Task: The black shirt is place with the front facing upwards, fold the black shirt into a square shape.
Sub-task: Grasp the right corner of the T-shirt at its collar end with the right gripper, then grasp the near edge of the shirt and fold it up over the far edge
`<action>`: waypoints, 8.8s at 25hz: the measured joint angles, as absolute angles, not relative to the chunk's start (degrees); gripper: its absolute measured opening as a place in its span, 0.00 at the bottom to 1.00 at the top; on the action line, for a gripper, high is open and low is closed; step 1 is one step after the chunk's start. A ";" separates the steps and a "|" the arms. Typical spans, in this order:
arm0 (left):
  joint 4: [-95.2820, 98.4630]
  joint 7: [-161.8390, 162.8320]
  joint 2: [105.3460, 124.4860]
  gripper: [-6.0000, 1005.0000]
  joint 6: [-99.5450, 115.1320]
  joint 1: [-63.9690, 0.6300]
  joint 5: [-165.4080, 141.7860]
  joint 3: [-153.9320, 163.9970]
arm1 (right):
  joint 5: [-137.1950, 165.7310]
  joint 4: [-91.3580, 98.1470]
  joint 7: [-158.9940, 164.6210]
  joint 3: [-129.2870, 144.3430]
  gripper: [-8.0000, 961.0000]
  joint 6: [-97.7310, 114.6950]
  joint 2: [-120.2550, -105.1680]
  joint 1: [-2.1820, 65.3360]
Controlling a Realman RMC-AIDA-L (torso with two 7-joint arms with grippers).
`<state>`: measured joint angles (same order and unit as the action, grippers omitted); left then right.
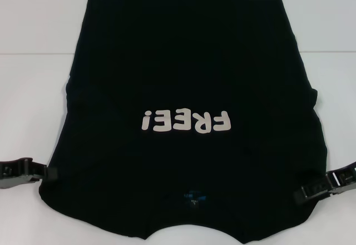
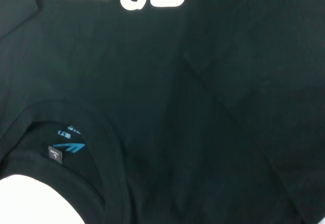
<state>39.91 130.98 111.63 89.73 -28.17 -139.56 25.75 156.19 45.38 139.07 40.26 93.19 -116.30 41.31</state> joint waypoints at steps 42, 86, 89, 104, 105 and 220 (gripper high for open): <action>32.53 129.08 107.66 0.06 102.02 -28.03 -138.77 26.96 | 154.74 47.24 129.51 39.57 0.08 106.19 -112.95 38.04; 38.13 136.25 109.62 0.65 101.80 -28.89 -150.19 27.69 | 158.43 46.93 123.66 39.90 0.07 110.64 -112.37 35.85; 37.96 137.15 109.39 0.77 101.04 -28.65 -150.26 27.84 | 158.43 46.93 123.63 39.90 0.07 110.61 -112.41 35.81; 36.78 137.81 109.94 0.77 100.95 -29.28 -150.24 27.97 | 158.47 46.93 123.65 39.90 0.07 110.09 -112.41 35.70; 36.76 137.81 110.00 0.77 100.93 -29.32 -150.24 27.97 | 158.47 46.93 123.63 39.90 0.07 110.07 -112.41 35.69; 39.90 136.45 112.96 0.13 97.63 -32.05 -149.94 33.06 | 158.38 46.93 123.06 39.10 0.08 109.95 -112.55 35.85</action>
